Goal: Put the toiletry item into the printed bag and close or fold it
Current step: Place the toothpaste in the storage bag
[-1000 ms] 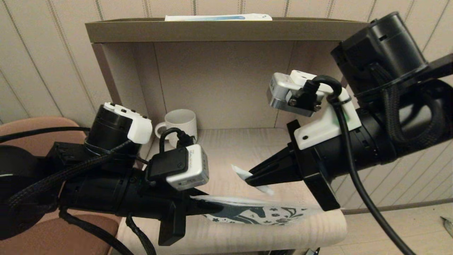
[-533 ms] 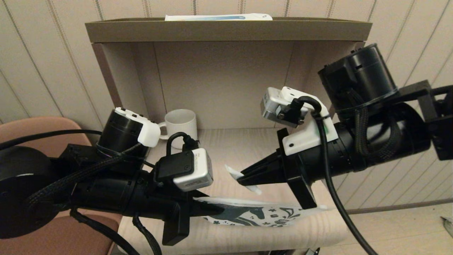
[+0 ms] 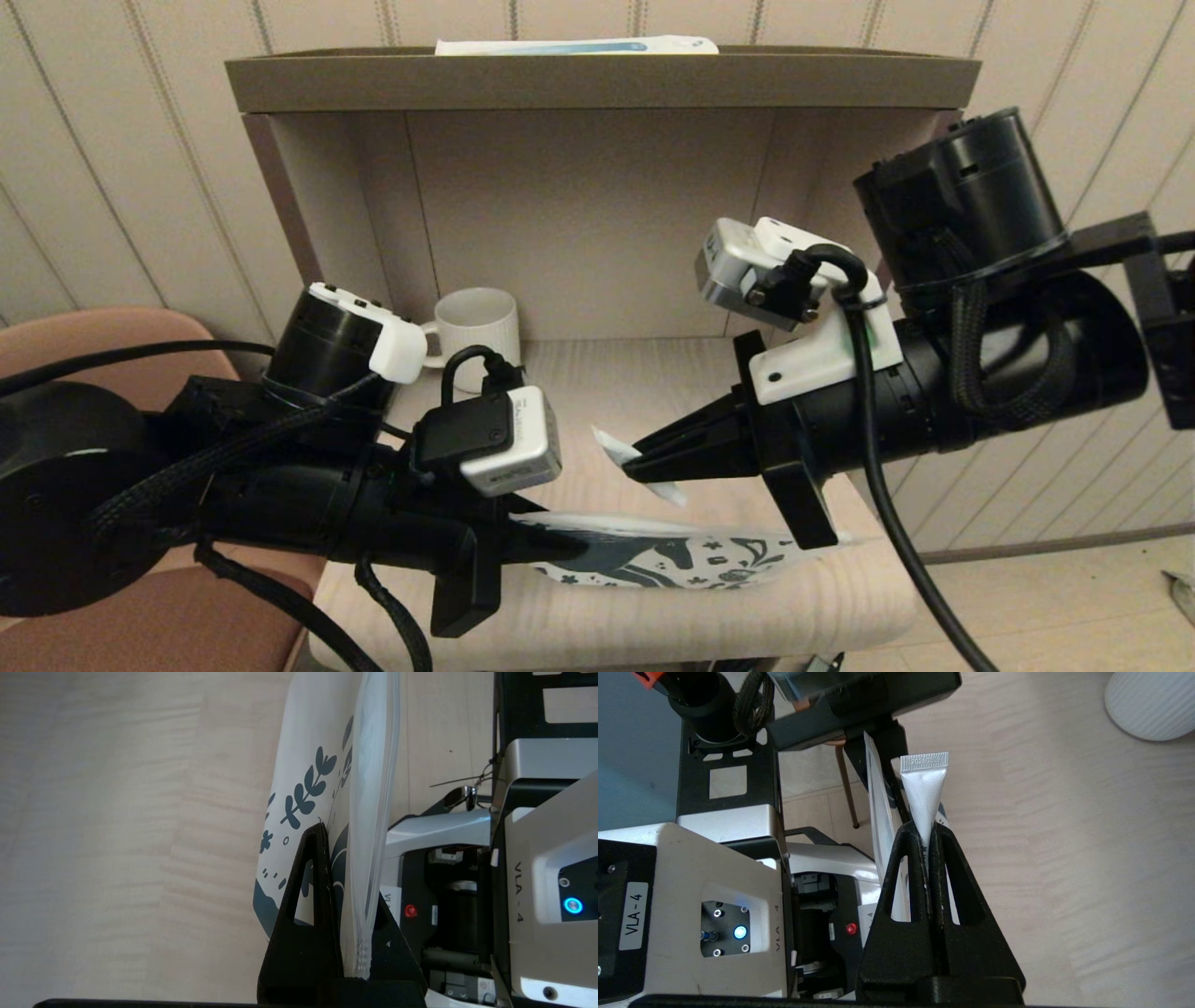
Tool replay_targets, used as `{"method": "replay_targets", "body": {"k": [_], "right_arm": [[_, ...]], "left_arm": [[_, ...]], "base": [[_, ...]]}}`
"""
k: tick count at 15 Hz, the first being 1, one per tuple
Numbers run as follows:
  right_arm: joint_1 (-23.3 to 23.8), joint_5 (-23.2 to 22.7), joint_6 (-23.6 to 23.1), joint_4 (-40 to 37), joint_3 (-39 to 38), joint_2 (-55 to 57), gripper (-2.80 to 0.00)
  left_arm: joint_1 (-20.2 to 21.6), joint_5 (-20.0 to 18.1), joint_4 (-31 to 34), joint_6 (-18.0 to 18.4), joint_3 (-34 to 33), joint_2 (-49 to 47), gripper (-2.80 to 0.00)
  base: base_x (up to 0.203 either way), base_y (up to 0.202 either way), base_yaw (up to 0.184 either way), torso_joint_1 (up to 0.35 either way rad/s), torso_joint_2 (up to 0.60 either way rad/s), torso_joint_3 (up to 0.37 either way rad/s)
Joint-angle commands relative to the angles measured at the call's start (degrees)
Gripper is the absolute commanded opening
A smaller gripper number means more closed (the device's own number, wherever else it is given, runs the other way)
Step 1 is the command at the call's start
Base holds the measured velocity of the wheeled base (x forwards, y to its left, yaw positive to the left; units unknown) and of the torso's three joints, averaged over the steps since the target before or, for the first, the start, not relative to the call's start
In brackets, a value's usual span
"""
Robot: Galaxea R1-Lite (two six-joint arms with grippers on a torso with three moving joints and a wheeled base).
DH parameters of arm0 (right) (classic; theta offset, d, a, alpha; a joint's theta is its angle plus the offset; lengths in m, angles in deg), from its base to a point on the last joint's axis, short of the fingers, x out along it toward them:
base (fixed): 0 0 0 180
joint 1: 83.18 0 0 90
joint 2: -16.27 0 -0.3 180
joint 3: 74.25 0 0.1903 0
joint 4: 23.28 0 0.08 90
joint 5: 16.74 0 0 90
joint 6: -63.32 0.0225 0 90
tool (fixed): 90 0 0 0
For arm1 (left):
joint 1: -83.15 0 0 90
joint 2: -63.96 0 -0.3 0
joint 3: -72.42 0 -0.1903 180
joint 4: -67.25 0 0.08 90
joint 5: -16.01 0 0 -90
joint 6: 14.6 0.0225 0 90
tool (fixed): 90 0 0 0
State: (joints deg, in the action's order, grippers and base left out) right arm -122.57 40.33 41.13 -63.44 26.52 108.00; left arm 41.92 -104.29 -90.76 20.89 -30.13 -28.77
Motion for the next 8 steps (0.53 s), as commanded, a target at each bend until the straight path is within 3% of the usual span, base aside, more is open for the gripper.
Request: {"method": "replay_targets", "body": {"k": [1, 8], "right_arm": [[-0.2, -0.2, -0.1, -0.1, 0.3, -0.5, -2.8], [-0.2, -2.7, 0.6, 0.6, -2.4, 0.4, -2.8]], "left_arm": [[0.1, -0.2, 0.0, 0.2, 0.0, -0.2, -2.8], [0.2, -0.2, 0.0, 0.2, 0.1, -0.1, -2.8]], "base": [[0.0, 0.0, 0.0, 0.0, 0.0, 0.0], [0.0, 0.0, 0.0, 0.0, 0.0, 0.0]]}}
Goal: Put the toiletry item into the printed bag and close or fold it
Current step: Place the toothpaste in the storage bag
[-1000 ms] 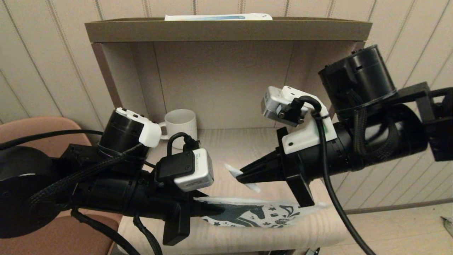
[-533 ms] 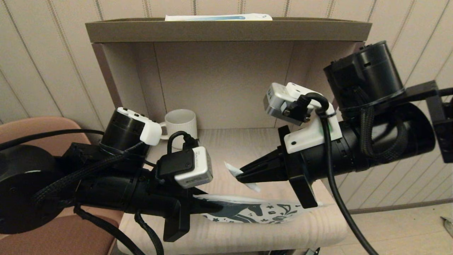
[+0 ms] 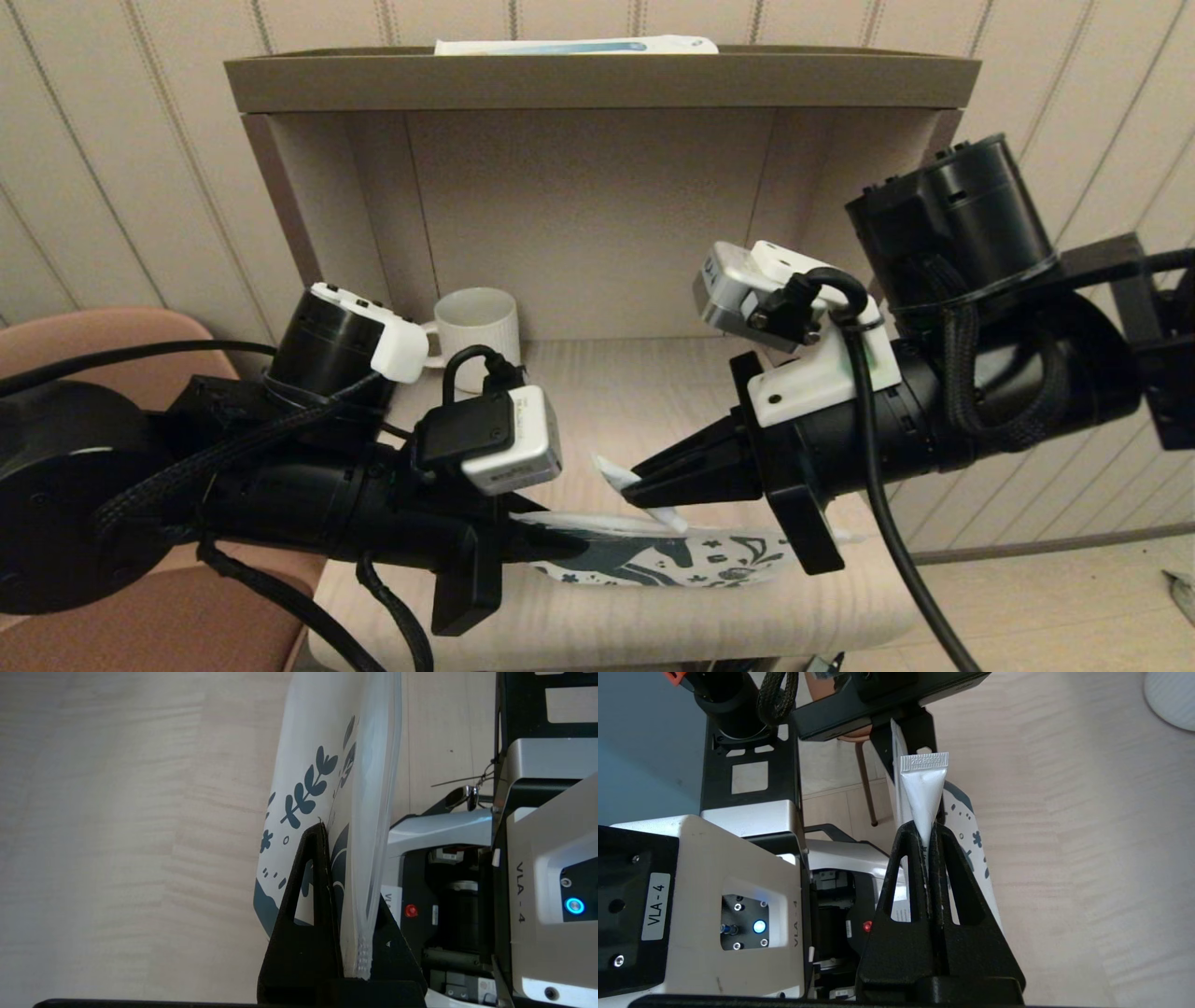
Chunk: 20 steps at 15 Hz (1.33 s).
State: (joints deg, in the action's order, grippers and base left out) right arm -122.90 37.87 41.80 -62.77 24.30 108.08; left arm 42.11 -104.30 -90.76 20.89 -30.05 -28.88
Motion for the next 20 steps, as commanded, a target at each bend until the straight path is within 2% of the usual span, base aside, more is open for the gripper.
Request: {"method": "replay_targets", "body": {"k": [1, 5, 7, 11, 20], "right_arm": [[0.2, -0.3, 0.0, 0.2, -0.2, 0.6, -2.8], [0.3, -1.3, 0.0, 0.5, -0.3, 1.1, -2.8], [0.3, -1.3, 0.1, 2.8, -0.3, 1.4, -2.8], [0.3, -1.3, 1.1, 3.2, 1.3, -0.5, -2.8], [-0.8, -2.2, 1.4, 3.3, -3.8, -2.3, -2.8]], "left_arm": [[0.0, -0.2, 0.0, 0.2, 0.0, 0.1, -2.8], [0.0, -0.4, 0.0, 0.2, -0.1, 0.3, -2.8], [0.1, -2.1, 0.0, 0.1, -0.1, 0.2, -2.8], [0.4, -2.1, 0.0, 0.1, -0.1, 0.0, -2.8], [0.5, -2.1, 0.0, 0.1, -0.1, -0.2, -2.8]], "base": [[0.0, 0.0, 0.0, 0.0, 0.0, 0.0], [0.0, 0.0, 0.0, 0.0, 0.0, 0.0], [0.0, 0.0, 0.0, 0.0, 0.0, 0.0], [0.0, 0.0, 0.0, 0.0, 0.0, 0.0], [0.0, 0.0, 0.0, 0.0, 0.0, 0.0]]}}
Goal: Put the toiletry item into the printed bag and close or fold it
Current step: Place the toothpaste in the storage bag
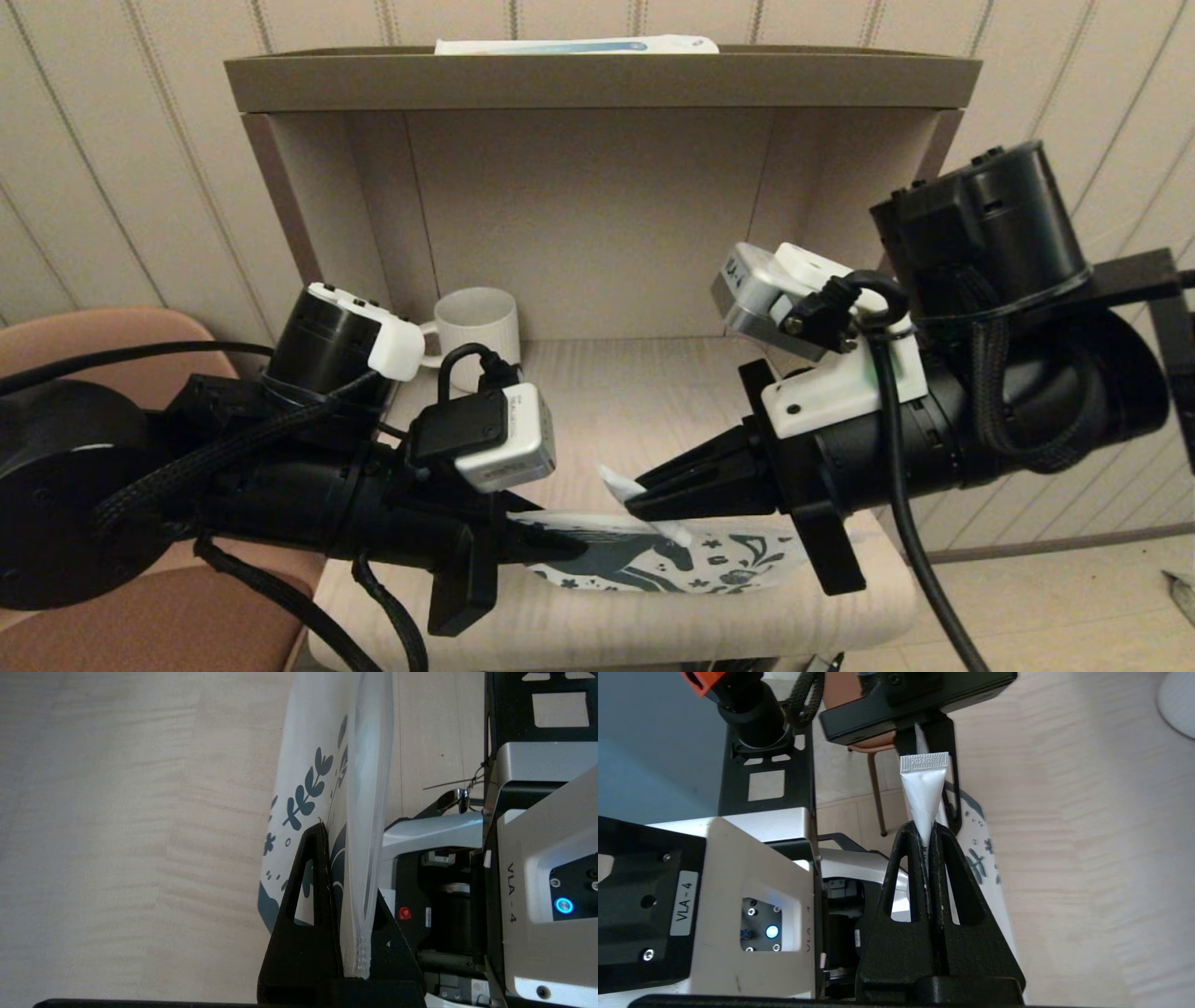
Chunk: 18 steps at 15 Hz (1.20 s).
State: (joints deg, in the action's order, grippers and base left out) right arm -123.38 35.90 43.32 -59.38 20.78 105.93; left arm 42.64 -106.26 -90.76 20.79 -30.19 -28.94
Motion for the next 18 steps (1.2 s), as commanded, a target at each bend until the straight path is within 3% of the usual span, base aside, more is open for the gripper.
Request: {"method": "replay_targets", "body": {"k": [1, 18], "right_arm": [[-0.6, -0.3, -0.1, 0.0, -0.5, -0.1, -2.8], [0.4, -0.1, -0.4, 4.6, 0.3, 3.4, -2.8]], "left_arm": [[0.0, -0.3, 0.0, 0.2, -0.1, -0.2, -2.8], [0.0, -0.6, 0.0, 0.4, -0.2, 0.1, -2.8]], "base": [[0.0, 0.0, 0.0, 0.0, 0.0, 0.0], [0.0, 0.0, 0.0, 0.0, 0.0, 0.0]]}}
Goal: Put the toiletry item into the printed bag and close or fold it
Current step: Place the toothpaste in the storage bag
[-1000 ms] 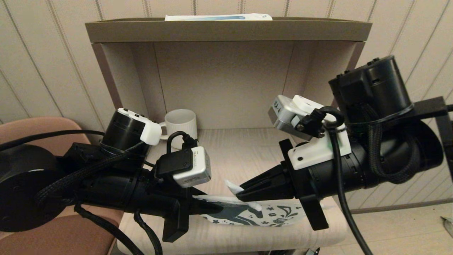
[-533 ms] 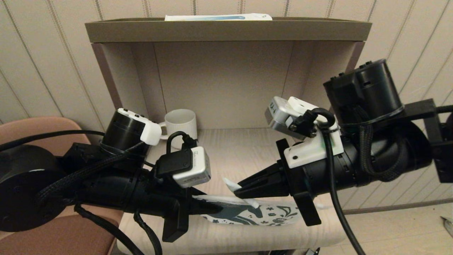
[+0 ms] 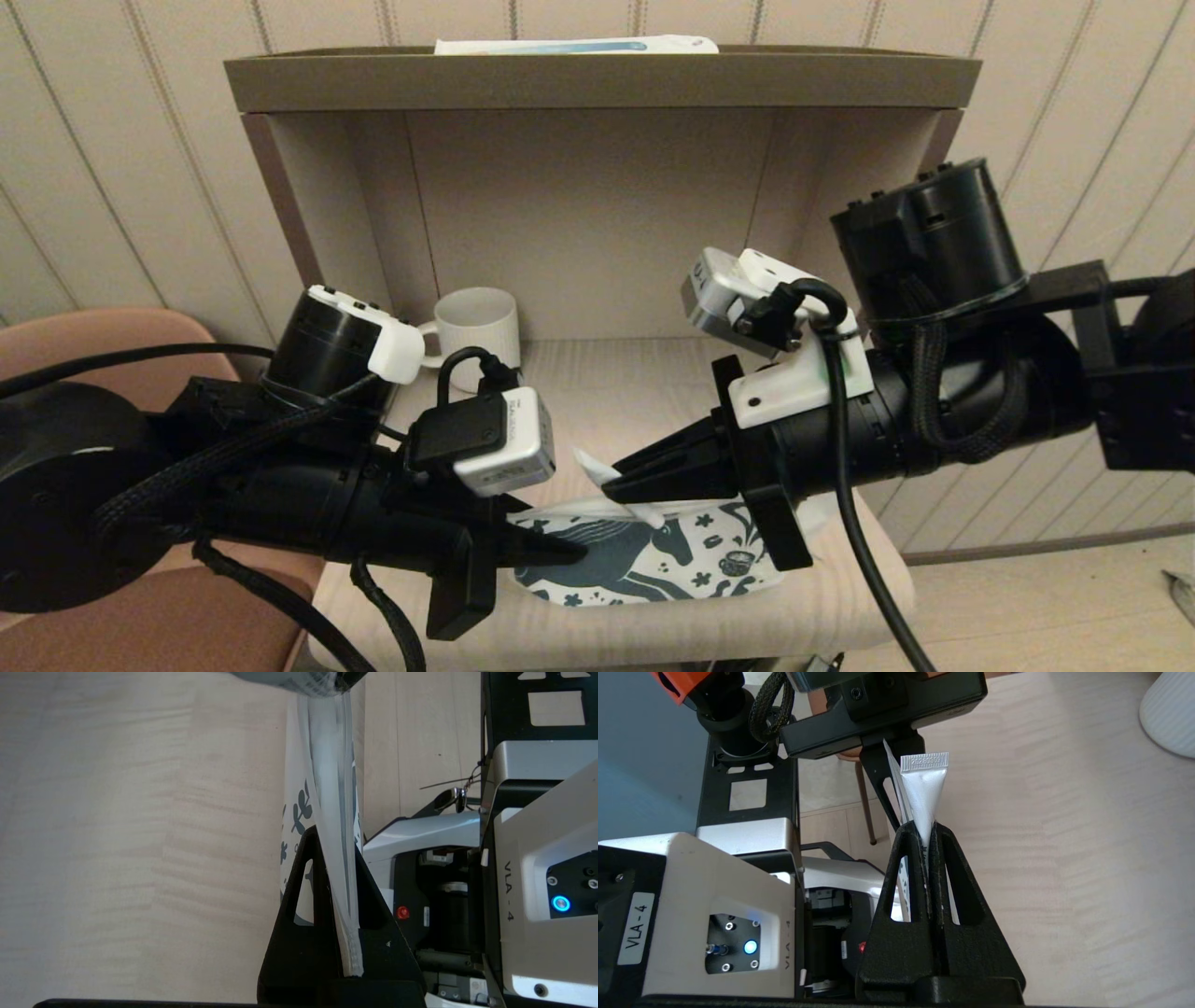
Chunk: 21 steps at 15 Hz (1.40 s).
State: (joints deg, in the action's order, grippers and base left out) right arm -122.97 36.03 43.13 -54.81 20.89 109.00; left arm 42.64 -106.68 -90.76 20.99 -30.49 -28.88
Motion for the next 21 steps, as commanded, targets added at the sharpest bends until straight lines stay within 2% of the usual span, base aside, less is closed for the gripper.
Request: {"method": "replay_targets", "body": {"k": [1, 8, 21], "right_arm": [[0.0, -0.1, -0.2, 0.1, 0.2, 0.5, -2.8], [4.2, -0.1, -0.8, 0.2, 0.5, 1.1, -2.8], [3.9, -0.5, -0.4, 1.7, 2.7, 0.8, -2.8]], "left_arm": [[0.0, -0.2, 0.0, 0.2, 0.1, 0.1, -2.8], [0.0, -1.0, 0.0, 0.1, 0.2, 0.4, -2.8], [-0.1, -1.3, 0.0, 0.4, 0.0, 0.1, -2.8]], "base": [[0.0, 0.0, 0.0, 0.0, 0.0, 0.0], [0.0, 0.0, 0.0, 0.0, 0.0, 0.0], [0.0, 0.0, 0.0, 0.0, 0.0, 0.0]]}}
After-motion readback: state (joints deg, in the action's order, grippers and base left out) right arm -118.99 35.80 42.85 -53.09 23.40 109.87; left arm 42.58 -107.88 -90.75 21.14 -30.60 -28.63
